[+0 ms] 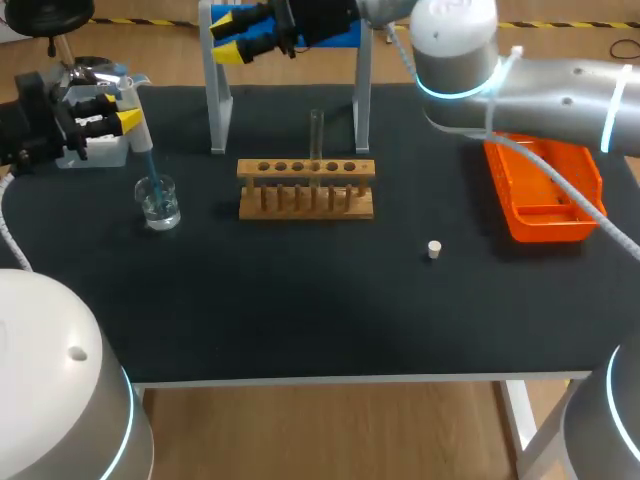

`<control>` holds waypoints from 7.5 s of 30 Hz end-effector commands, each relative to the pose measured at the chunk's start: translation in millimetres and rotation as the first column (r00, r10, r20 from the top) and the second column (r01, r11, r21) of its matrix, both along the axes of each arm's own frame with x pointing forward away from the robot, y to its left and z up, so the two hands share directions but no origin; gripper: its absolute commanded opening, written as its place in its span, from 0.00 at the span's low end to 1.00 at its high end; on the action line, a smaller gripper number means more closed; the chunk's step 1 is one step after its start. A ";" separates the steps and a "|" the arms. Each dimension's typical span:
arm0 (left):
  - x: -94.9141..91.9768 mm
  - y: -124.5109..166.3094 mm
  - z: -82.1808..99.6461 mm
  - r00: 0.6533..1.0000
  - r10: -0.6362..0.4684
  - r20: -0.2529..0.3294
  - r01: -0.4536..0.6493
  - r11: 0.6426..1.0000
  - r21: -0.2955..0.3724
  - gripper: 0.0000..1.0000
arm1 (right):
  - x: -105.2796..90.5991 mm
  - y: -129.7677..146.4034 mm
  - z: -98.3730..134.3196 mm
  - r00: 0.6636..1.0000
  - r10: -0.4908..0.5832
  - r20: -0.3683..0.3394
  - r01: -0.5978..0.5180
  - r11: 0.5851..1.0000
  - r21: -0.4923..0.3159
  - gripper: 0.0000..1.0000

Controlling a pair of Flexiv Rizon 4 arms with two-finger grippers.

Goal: Invert the test tube, pick up the pipette, mount the tip to pipette, aspirate from beaker and dispense into the tube, eject the tip, return the pipette, and cap with the stopper.

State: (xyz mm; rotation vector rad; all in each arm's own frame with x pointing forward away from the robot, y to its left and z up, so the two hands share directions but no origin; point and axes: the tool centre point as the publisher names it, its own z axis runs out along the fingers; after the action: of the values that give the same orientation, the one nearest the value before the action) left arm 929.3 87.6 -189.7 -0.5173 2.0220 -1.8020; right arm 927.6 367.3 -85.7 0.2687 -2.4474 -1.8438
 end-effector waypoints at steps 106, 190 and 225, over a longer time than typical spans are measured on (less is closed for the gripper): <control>0.0 0.2 -0.5 1.000 0.000 0.002 0.000 1.000 -0.001 0.00 | -10.3 142.6 -53.8 0.959 0.234 -0.162 -0.194 0.954 0.228 0.00; 0.0 0.2 -0.5 1.000 0.000 0.002 0.000 1.000 -0.001 0.00 | 9.7 -186.2 -114.3 0.996 -0.042 -0.077 0.044 0.998 0.034 1.00; 0.0 0.2 -0.5 1.000 0.000 0.002 0.000 1.000 -0.001 0.00 | 50.0 -162.3 -200.8 0.993 -0.119 0.014 0.120 0.985 -0.127 1.00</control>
State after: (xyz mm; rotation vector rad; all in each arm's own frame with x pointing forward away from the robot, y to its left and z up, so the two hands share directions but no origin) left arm 929.0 87.6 -190.4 -0.5156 2.0198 -1.8023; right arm 978.7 199.9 -284.7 0.1288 -2.6136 -1.7260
